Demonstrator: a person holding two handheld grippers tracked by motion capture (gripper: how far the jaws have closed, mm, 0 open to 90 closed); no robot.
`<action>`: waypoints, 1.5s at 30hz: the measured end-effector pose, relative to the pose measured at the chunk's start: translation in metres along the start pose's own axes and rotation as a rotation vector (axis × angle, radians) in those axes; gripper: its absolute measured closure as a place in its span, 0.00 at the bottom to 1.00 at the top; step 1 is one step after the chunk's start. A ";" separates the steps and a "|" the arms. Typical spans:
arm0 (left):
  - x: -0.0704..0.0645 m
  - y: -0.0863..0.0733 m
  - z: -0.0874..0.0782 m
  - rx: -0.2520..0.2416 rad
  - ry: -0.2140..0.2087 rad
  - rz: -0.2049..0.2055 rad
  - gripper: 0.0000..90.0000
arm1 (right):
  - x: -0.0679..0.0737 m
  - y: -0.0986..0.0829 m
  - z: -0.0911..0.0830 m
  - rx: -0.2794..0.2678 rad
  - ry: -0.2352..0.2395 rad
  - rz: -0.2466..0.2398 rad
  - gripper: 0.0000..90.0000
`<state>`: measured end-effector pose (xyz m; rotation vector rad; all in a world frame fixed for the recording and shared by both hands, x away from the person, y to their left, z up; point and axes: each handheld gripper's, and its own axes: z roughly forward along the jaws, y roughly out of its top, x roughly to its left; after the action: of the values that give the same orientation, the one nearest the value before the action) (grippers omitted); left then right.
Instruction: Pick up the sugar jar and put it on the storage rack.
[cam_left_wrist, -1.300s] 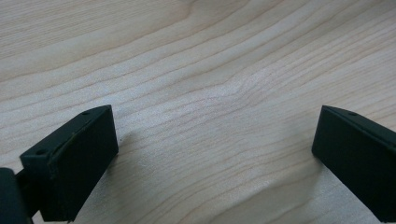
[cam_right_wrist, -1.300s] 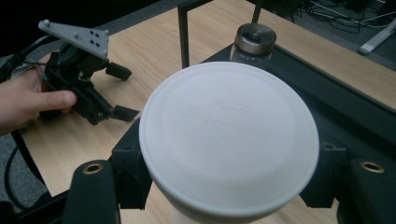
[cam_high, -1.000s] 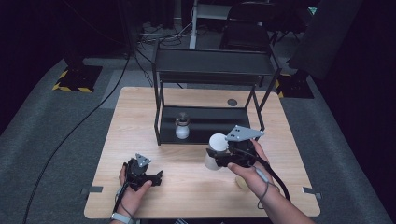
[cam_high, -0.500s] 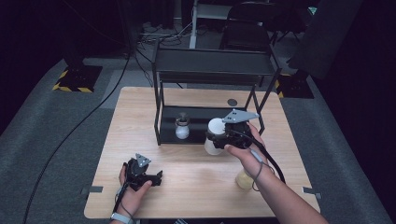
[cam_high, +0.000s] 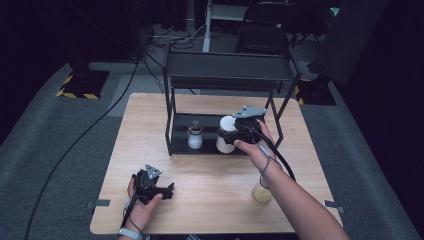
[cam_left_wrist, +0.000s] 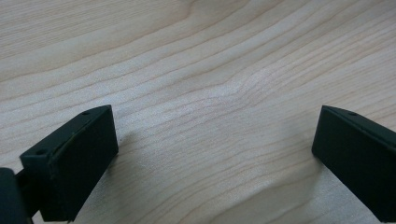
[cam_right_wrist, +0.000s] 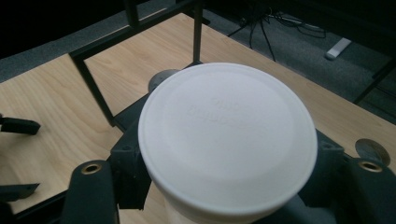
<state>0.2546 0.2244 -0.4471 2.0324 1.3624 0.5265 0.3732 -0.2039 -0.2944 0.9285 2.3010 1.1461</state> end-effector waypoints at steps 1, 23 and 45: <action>0.000 0.000 0.000 0.000 0.000 0.000 0.00 | -0.002 0.000 0.003 0.004 -0.001 0.003 0.38; 0.000 0.000 0.000 0.000 -0.001 0.002 0.00 | -0.019 0.003 0.074 0.127 -0.054 0.088 0.38; 0.000 0.000 0.000 0.000 -0.001 0.002 0.00 | -0.025 -0.002 0.074 0.126 -0.053 0.111 0.20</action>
<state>0.2548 0.2247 -0.4471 2.0344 1.3595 0.5266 0.4345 -0.1823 -0.3373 1.1322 2.3267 1.0157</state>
